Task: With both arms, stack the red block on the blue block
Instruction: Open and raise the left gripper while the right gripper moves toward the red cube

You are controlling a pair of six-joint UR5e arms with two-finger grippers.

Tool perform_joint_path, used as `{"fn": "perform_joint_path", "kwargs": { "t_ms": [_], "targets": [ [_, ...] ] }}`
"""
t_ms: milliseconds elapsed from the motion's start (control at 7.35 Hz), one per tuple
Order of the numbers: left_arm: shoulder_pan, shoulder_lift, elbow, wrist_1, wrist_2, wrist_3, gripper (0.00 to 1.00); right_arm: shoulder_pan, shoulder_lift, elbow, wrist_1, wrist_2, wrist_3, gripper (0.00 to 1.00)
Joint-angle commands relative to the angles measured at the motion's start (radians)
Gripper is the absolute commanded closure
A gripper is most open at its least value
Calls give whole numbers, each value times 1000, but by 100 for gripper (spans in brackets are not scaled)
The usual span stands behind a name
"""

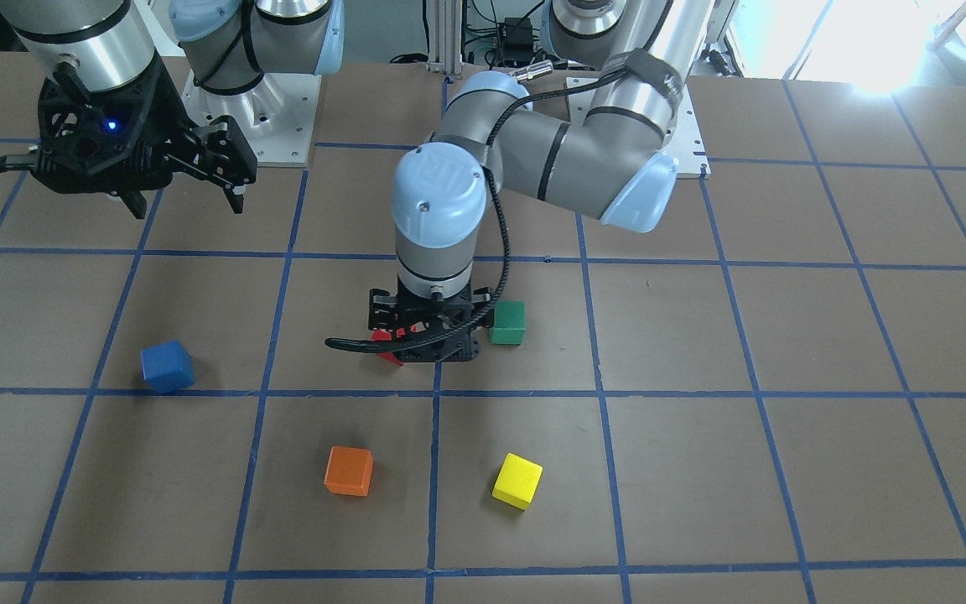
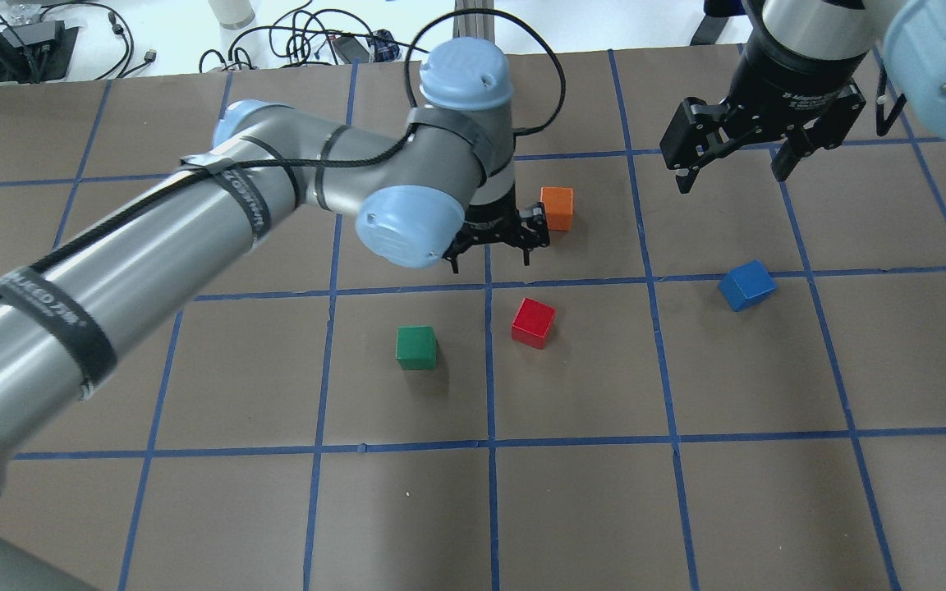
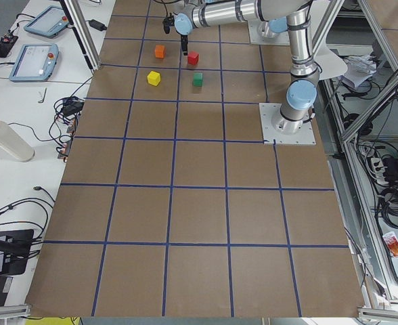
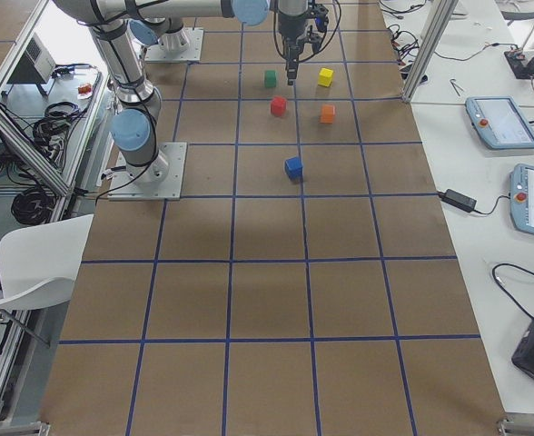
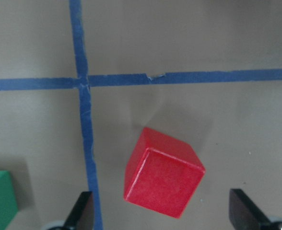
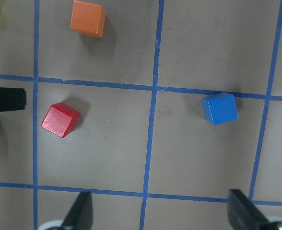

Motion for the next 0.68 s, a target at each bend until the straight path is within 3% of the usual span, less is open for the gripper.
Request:
{"fn": "perform_joint_path", "kwargs": {
  "t_ms": [0, 272, 544],
  "targets": [
    [153, 145, 8, -139, 36, 192, 0, 21, 20, 39, -1, 13, 179, 0],
    [309, 265, 78, -345, 47, 357, 0, 101, 29, 131, -86, 14, 281, 0],
    [409, 339, 99, -422, 49, 480, 0, 204, 76, 236, -259, 18, 339, 0]
  ]
}}
